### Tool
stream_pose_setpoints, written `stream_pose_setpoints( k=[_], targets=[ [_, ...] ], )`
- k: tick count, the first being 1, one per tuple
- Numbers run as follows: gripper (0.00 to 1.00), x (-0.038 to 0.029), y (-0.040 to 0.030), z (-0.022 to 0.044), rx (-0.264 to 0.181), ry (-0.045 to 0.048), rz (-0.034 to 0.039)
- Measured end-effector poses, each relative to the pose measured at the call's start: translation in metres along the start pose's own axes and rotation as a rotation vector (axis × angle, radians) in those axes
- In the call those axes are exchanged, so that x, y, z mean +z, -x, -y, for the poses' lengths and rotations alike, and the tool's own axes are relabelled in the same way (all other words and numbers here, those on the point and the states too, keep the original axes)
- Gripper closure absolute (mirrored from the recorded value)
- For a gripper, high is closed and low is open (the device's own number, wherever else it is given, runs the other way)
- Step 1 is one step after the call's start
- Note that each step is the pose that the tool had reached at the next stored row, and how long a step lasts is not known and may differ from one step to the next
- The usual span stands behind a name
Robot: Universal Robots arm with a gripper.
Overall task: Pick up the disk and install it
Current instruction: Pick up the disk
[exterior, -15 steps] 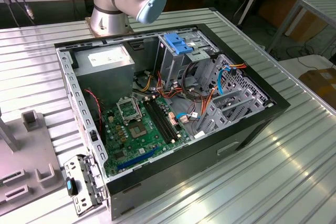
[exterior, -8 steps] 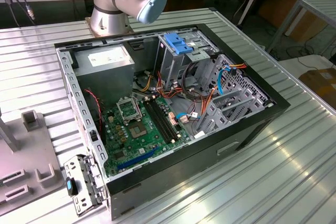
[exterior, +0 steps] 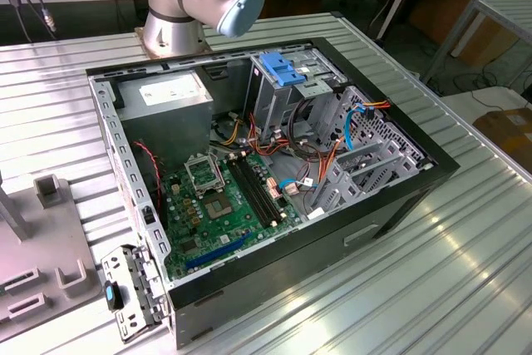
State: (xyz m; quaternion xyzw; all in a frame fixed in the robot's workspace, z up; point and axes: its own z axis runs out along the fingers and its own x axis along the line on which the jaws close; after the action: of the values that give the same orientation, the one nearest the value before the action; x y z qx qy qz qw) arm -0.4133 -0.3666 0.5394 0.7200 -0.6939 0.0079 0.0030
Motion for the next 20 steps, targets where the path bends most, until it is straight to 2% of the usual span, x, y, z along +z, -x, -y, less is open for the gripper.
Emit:
stream_pose_setpoints(
  k=[4,6,7,13,15,20],
  targets=[
    [0.63,0.0002,-0.0004,0.0127,0.000,0.0003,-0.0003],
    [0.63,0.0003,-0.0006,0.0169,0.000,0.0015,-0.0027],
    [0.63,0.0003,-0.0003,0.0172,0.000,0.0024,-0.0058],
    [0.63,0.0003,-0.0002,0.0176,0.000,0.0023,-0.0067],
    [0.63,0.0004,-0.0004,0.0209,0.000,0.0022,-0.0075],
    [0.63,0.0004,-0.0010,0.0378,0.000,0.0024,-0.0094]
  ],
)
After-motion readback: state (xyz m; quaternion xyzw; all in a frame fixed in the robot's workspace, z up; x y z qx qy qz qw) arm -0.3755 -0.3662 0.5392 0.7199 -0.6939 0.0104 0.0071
